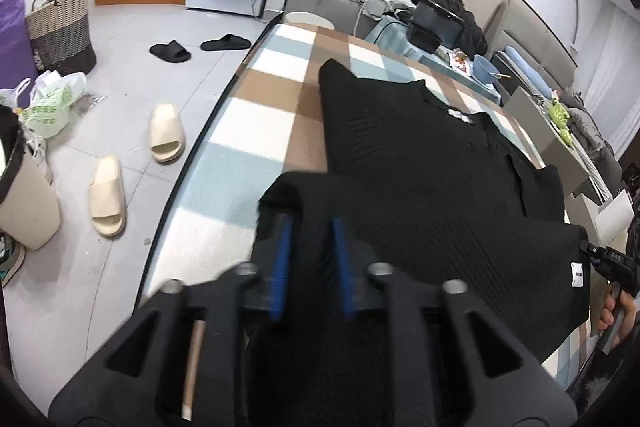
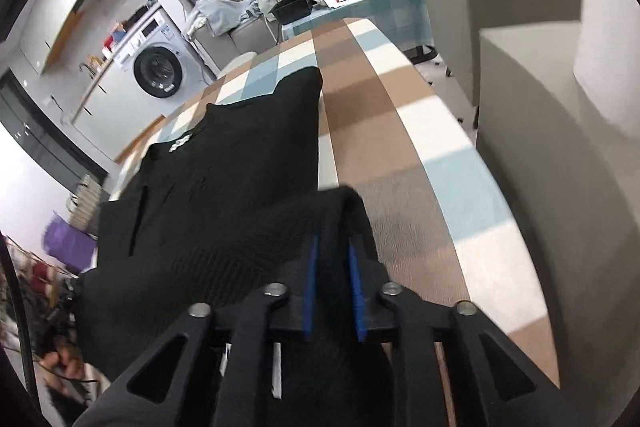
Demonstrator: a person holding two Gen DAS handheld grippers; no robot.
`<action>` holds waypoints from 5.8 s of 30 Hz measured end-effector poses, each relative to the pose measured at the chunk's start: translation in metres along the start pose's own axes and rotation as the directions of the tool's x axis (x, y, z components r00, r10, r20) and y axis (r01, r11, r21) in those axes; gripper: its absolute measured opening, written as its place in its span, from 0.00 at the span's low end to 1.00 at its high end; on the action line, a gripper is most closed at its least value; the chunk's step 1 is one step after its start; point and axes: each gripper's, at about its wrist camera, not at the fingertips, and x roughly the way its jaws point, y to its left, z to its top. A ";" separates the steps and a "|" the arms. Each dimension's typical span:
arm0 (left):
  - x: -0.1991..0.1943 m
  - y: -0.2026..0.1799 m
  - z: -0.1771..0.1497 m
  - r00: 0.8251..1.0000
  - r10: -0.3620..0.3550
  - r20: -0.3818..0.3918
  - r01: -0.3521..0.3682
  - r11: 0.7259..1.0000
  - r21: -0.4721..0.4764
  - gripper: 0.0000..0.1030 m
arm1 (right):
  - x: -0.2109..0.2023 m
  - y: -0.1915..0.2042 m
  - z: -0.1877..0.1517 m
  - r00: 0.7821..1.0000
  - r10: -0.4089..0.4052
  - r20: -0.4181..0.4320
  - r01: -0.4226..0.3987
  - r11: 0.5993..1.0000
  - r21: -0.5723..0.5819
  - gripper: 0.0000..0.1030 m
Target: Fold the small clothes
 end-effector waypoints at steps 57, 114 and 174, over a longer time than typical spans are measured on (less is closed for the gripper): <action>-0.013 -0.006 -0.017 0.999 -0.032 0.013 0.032 0.999 0.022 0.23 | -0.014 -0.006 -0.014 0.997 0.082 0.013 -0.082 0.996 -0.045 0.31; -0.019 0.012 -0.061 0.999 0.012 -0.040 -0.014 0.998 -0.057 0.53 | -0.049 -0.011 -0.050 0.949 0.275 0.151 -0.264 0.960 -0.087 0.04; -0.014 -0.004 -0.066 0.993 0.065 -0.094 -0.061 0.997 0.044 0.46 | -0.024 -0.003 -0.058 0.989 0.145 -0.029 -0.148 0.979 -0.137 0.41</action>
